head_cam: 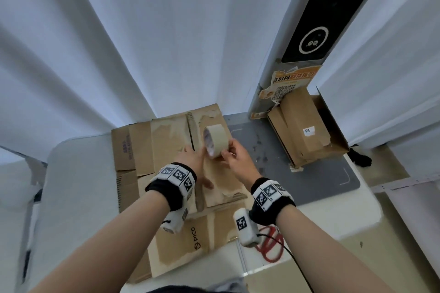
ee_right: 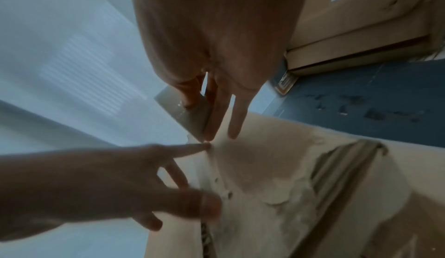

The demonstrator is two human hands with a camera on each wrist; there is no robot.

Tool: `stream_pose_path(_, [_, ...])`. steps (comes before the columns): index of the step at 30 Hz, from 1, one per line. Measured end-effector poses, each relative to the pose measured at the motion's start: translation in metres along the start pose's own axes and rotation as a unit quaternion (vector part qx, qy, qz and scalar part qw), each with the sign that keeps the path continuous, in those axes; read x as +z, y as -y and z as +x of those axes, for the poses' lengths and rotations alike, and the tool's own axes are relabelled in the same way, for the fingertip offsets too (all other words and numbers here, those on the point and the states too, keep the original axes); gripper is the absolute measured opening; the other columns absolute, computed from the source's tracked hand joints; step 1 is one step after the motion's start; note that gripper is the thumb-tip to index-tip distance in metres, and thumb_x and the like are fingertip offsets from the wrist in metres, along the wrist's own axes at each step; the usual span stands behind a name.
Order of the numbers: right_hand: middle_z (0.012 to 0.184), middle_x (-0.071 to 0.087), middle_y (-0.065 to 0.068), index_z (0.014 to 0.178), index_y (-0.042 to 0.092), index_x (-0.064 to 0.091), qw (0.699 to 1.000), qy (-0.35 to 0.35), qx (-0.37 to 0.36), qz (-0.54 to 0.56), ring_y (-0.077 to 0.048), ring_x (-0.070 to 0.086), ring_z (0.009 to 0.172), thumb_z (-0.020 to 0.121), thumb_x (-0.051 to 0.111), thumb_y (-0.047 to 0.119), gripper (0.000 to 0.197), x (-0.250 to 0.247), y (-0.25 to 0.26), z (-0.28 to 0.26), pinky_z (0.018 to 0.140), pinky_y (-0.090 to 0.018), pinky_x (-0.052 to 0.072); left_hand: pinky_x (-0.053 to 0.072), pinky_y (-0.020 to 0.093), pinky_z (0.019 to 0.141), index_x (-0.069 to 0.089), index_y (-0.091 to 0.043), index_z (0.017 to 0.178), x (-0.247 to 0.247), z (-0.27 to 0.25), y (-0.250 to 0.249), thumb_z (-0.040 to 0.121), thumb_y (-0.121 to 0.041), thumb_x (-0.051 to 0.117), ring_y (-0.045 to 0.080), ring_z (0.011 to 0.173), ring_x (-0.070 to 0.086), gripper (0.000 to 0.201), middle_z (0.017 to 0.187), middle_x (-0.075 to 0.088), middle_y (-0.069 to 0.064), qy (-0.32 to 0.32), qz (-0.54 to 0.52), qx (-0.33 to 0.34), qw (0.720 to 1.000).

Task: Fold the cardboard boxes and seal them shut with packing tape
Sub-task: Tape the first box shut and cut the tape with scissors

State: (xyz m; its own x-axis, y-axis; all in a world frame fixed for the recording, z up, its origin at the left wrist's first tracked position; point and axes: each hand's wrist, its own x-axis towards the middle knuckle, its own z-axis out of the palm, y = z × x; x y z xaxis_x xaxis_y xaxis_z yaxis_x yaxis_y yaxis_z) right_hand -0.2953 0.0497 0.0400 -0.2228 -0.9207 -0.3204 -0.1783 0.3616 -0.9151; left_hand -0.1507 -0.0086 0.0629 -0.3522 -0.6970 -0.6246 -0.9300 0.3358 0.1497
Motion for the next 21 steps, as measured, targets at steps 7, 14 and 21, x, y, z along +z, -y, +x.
stream_pose_path(7, [0.096, 0.057, -0.004, 0.103, 0.018, 0.052, 0.994, 0.062, -0.001, -0.085, -0.019, 0.055, 0.091, 0.100, 0.052, 0.009, 0.010, 0.002, 0.001, 0.014, 0.085, -0.031, 0.045, 0.038, 0.031, 0.099, 0.044, -0.011, 0.143, -0.038, 0.010, 0.036, 0.081, -0.033, 0.078, 0.027, 0.125, 0.049, 0.075, 0.137, 0.050, 0.014, -0.128, -0.220, 0.019, 0.967])
stream_pose_path(14, [0.109, 0.062, -0.005, 0.120, 0.020, 0.057, 0.986, 0.108, 0.000, -0.124, -0.025, 0.060, 0.107, 0.100, 0.053, 0.011, 0.022, -0.001, 0.001, 0.021, 0.102, -0.042, 0.048, 0.042, 0.036, 0.106, 0.045, -0.016, 0.147, -0.037, 0.025, 0.036, 0.075, -0.053, 0.079, 0.022, 0.127, 0.053, 0.089, 0.145, 0.053, 0.005, -0.113, -0.268, 0.066, 0.954])
stream_pose_path(21, [0.116, 0.063, -0.008, 0.128, 0.017, 0.062, 0.989, 0.112, 0.002, -0.098, -0.026, 0.061, 0.110, 0.098, 0.060, 0.013, 0.030, 0.000, -0.002, 0.022, 0.104, -0.043, 0.048, 0.048, 0.036, 0.099, 0.061, -0.018, 0.134, -0.031, 0.031, 0.037, 0.069, -0.048, 0.085, 0.017, 0.112, 0.059, 0.076, 0.130, 0.061, -0.001, -0.163, -0.279, 0.091, 0.942])
